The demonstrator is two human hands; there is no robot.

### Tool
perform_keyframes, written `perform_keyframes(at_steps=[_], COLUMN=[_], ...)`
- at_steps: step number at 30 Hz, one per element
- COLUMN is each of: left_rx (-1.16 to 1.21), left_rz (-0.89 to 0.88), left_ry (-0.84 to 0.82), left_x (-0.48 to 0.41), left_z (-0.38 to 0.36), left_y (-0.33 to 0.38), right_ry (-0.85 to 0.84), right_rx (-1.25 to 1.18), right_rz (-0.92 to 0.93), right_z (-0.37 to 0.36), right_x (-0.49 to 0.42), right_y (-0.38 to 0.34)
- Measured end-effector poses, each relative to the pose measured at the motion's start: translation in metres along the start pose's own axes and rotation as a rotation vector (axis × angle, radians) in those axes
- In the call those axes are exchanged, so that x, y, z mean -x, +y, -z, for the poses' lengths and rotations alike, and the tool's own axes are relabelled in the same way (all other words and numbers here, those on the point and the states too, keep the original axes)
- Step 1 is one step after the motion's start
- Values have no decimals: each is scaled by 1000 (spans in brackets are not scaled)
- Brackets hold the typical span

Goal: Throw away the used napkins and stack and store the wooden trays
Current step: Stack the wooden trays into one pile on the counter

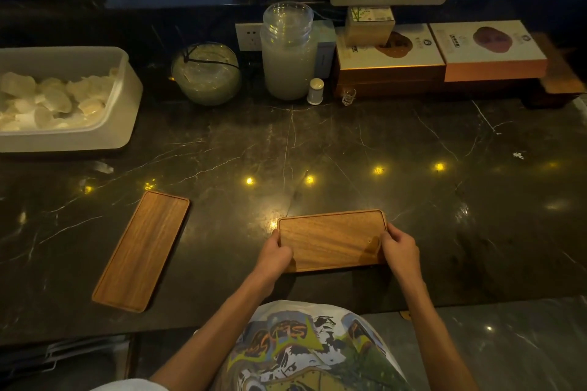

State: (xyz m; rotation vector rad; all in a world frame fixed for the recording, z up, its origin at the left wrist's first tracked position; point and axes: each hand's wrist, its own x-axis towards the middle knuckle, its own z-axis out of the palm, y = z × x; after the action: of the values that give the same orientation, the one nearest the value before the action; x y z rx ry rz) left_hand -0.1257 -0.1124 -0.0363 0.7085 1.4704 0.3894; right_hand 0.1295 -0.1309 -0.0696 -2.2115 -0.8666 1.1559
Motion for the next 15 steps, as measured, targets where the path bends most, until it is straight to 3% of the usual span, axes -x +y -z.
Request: perform_keyframes(at_steps=[6,9,12,15], left_rx=[15,6,-18,-36], left_rz=[-9,-33,-64,-107], left_ry=[-28,-29,108,367], left_x=[2,4,8,13], left_z=[6,16,42,85], left_y=[1,3,2,-5], right_ry=[11,65,164,28], right_rx=[87,258,459,510], right_rz=[22,78,288,446], right_z=[0,-6,-24,-62], right_x=[0,5,13,21], right_y=[-1,-12,-40,-85])
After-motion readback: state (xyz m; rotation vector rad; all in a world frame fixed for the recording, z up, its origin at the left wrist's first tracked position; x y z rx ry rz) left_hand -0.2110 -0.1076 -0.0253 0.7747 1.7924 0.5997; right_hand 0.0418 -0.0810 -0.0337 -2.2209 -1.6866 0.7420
